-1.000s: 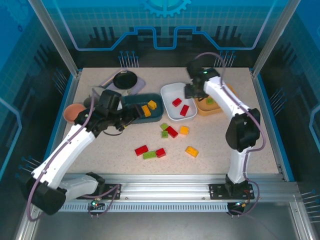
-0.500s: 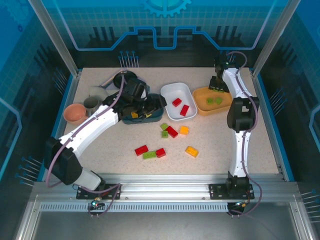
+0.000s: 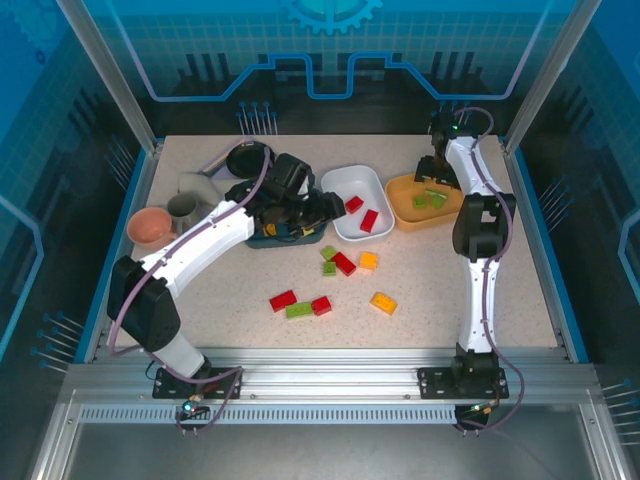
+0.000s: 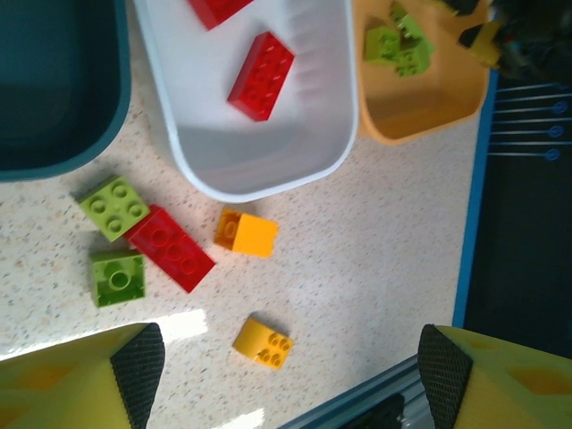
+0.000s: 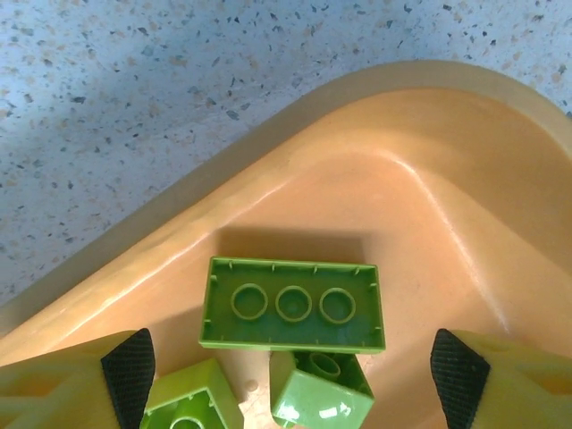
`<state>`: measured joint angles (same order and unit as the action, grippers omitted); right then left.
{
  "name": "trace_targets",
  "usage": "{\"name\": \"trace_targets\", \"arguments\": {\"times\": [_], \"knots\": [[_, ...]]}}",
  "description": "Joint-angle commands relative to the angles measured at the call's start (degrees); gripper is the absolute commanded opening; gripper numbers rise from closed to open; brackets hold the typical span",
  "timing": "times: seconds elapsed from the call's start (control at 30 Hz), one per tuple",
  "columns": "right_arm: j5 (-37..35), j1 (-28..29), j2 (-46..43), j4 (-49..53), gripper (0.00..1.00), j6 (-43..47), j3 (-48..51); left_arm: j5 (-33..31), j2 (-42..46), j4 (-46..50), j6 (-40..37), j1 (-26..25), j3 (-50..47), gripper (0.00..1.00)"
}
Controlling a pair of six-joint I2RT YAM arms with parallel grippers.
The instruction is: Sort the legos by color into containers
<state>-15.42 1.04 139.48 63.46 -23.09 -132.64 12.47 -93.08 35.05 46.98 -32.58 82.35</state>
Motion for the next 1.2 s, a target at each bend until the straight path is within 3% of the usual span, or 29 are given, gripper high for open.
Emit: {"name": "trace_targets", "arguments": {"times": [0.0, 0.1, 0.3, 0.43, 0.63, 0.83, 1.0, 1.17], "knots": [[0.3, 2.2, -8.9, 1.1, 0.82, -1.5, 0.2, -0.2, -2.5, 5.2, -3.0, -1.6, 2.6, 0.78], [-0.2, 5.3, -17.3, -1.7, 0.79, -4.1, 7.5, -0.3, -4.9, 7.0, -3.1, -3.0, 3.7, 0.76], [-4.5, 13.7, -39.7, -7.5, 0.78, -9.8, 32.5, -2.1, -12.6, 11.2, -5.1, -7.4, 9.9, 0.74], [1.5, 16.4, -56.5, -10.5, 0.78, -15.5, 51.9, -5.8, -19.0, 14.4, -9.5, -11.3, 16.7, 0.74], [11.1, 19.0, -81.3, -11.7, 0.79, -18.5, 72.5, -12.8, -29.2, 19.0, -13.5, -15.3, 26.9, 0.76], [18.4, 18.6, -96.2, -7.4, 0.8, -17.5, 80.2, -19.0, -37.6, 24.3, -15.4, -16.4, 36.3, 0.79], [20.1, 18.6, -100.4, -5.2, 0.8, -18.1, 81.7, -22.1, -41.0, 25.6, -16.5, -16.4, 39.1, 0.79], [20.3, 18.6, -100.4, -4.5, 0.8, -17.9, 81.6, -20.9, -44.1, 25.9, -17.4, -16.5, 41.5, 0.76]]}}
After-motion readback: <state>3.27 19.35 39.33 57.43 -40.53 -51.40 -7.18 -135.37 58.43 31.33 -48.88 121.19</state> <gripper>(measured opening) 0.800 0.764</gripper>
